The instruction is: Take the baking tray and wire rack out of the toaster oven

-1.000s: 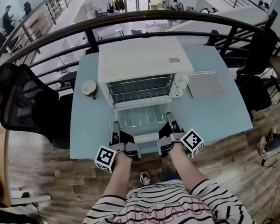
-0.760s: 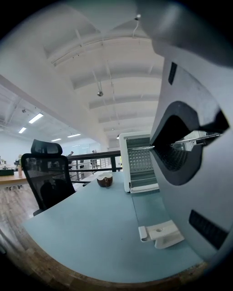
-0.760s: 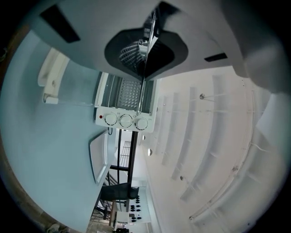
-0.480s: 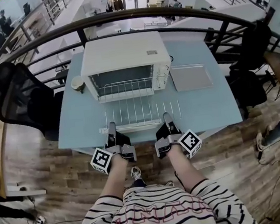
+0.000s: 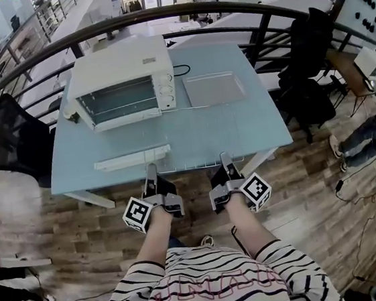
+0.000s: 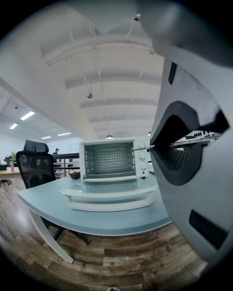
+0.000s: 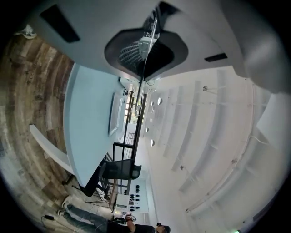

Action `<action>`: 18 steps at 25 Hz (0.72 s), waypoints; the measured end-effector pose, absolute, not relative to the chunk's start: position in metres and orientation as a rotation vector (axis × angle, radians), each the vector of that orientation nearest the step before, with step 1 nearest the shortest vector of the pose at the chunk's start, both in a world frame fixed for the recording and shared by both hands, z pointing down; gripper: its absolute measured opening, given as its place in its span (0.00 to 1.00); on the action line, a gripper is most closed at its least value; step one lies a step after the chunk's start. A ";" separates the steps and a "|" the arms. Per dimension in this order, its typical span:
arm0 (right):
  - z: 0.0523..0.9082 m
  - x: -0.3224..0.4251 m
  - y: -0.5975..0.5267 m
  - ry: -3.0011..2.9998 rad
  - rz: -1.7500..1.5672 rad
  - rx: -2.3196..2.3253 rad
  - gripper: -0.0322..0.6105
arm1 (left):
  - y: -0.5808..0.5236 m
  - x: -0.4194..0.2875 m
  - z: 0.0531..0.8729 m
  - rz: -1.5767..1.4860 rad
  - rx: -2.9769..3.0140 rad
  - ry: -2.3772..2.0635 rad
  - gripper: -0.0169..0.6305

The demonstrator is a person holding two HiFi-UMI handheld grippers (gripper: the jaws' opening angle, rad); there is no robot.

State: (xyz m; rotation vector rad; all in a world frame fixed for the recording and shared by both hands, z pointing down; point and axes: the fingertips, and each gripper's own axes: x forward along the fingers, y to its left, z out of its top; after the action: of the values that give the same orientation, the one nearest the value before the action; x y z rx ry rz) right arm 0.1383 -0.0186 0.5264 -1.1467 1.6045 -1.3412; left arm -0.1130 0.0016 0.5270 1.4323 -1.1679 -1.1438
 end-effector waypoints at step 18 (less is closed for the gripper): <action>0.564 0.285 -0.011 1.449 -1.339 -1.312 0.09 | -0.023 0.033 0.571 -0.937 1.416 -1.114 0.06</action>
State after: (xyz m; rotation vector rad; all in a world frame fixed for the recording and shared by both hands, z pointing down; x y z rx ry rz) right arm 0.2848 -0.0115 0.5645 -1.3124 1.4494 -1.3392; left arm 0.0330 -0.0232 0.5713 1.4157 -1.1139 -0.9368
